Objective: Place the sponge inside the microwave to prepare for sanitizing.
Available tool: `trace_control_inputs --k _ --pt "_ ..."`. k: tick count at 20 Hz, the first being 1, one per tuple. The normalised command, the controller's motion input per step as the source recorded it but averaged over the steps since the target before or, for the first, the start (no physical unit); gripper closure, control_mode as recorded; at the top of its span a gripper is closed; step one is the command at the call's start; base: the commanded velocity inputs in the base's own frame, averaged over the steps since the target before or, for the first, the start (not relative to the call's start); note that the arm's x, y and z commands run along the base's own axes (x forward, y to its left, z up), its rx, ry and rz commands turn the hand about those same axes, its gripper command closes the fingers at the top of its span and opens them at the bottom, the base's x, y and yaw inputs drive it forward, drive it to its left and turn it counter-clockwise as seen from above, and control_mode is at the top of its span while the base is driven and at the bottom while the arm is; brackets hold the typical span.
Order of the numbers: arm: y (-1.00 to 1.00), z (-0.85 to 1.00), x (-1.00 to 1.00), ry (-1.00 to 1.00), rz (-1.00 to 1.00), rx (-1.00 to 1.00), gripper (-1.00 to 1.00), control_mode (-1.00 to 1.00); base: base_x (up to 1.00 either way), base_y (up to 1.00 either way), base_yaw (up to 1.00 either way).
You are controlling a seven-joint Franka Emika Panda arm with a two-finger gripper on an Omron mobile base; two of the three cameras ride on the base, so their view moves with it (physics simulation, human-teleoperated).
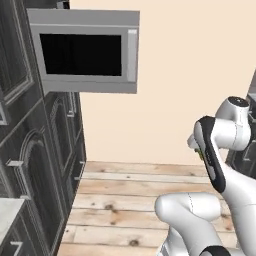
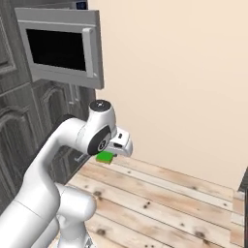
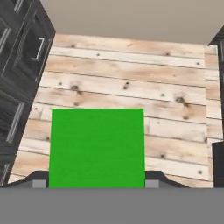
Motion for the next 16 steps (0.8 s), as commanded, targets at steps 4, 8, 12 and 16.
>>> trace_control_inputs --k 4,8,12,16 --pt "0.00 0.00 0.00 0.00 0.00 0.00 1.00 1.00 0.71 -0.25 -0.07" --pt "0.00 0.00 0.00 0.00 0.00 0.00 1.00 1.00 0.68 -0.28 -0.08" --pt "0.00 0.00 0.00 0.00 0.00 0.00 1.00 1.00 0.74 -0.37 0.00" --pt "0.00 0.00 0.00 0.00 0.00 0.00 1.00 1.00 0.76 -0.37 0.00"
